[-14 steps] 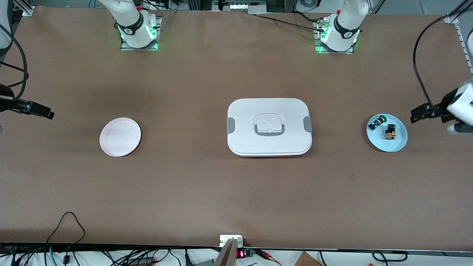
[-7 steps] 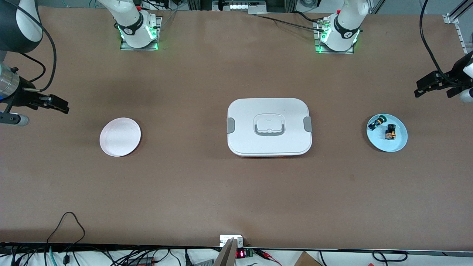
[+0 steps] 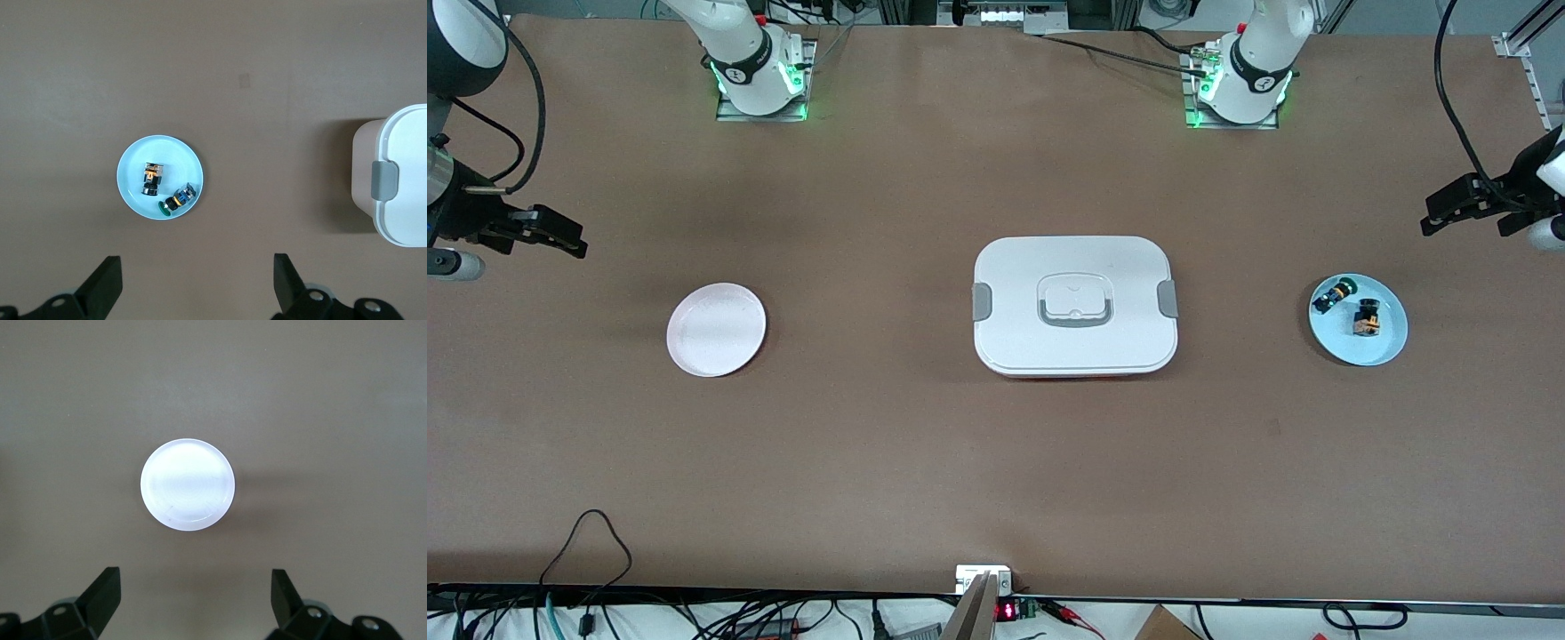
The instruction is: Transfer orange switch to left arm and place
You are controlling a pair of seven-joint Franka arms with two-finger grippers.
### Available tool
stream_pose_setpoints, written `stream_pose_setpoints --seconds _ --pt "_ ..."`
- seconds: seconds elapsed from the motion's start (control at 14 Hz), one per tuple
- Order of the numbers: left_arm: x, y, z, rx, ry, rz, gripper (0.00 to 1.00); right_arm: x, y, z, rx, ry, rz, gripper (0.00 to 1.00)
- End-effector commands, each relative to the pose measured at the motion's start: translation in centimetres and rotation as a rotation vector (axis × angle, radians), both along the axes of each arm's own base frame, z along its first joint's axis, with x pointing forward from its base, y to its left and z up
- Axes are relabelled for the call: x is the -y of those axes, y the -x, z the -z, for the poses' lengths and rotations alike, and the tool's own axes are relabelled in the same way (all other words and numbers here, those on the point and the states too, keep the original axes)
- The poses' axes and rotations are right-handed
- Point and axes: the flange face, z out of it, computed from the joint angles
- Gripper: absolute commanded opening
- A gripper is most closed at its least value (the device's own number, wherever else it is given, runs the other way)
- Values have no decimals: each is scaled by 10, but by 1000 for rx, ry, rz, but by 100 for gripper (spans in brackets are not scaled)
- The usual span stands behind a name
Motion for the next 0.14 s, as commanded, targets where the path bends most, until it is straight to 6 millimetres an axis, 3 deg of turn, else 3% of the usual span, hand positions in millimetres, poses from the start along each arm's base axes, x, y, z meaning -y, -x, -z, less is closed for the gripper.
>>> stream_pose_setpoints --seconds 0.0,0.07 --pt "1 0 -7 2 19 5 100 0 4 -7 -13 -21 -4 100" --pt "1 0 -7 2 18 5 100 1 1 -10 -4 -23 1 100"
